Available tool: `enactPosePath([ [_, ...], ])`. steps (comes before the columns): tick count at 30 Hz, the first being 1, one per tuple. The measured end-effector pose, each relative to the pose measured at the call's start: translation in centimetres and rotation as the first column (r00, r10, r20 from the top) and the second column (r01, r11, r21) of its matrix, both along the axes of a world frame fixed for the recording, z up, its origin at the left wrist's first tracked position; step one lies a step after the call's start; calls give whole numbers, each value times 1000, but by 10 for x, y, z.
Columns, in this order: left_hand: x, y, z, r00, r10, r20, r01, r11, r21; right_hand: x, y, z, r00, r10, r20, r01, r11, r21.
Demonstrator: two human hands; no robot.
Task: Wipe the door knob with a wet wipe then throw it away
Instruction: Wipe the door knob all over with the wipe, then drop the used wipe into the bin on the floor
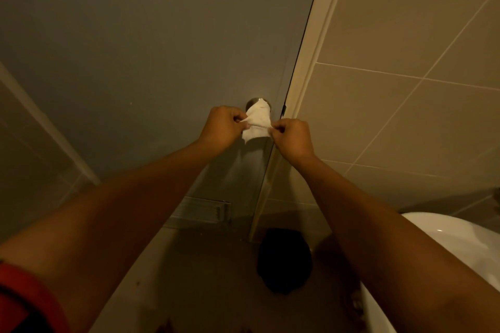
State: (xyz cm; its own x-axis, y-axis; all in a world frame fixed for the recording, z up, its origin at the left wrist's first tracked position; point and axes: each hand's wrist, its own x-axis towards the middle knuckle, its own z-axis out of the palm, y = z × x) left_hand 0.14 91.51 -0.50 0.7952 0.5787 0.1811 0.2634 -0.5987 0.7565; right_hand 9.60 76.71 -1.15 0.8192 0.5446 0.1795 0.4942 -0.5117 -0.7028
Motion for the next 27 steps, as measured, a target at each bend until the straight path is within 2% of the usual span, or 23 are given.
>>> enactPosePath([
  [3, -10, -8, 0, 998, -51, -21, 51, 999, 6, -4, -12, -1, 997, 66, 26, -64, 995, -75],
  [6, -19, -18, -4, 996, -83, -19, 82, 996, -32, -10, -29, -4, 997, 67, 43, -63, 995, -79],
  [11, -25, -37, -4, 978, -191, -83, 183, 979, -89, -21, -61, -1, 1000, -20, 19, 21, 999, -40],
  [19, -23, -76, -11, 960, -268, -78, 252, 953, -169, -57, -117, -11, 976, -213, -44, 211, 976, -50],
  [27, -5, -129, -54, 907, -400, -130, 380, 912, -152, -78, -173, -59, 886, -393, -245, 395, 918, -42],
])
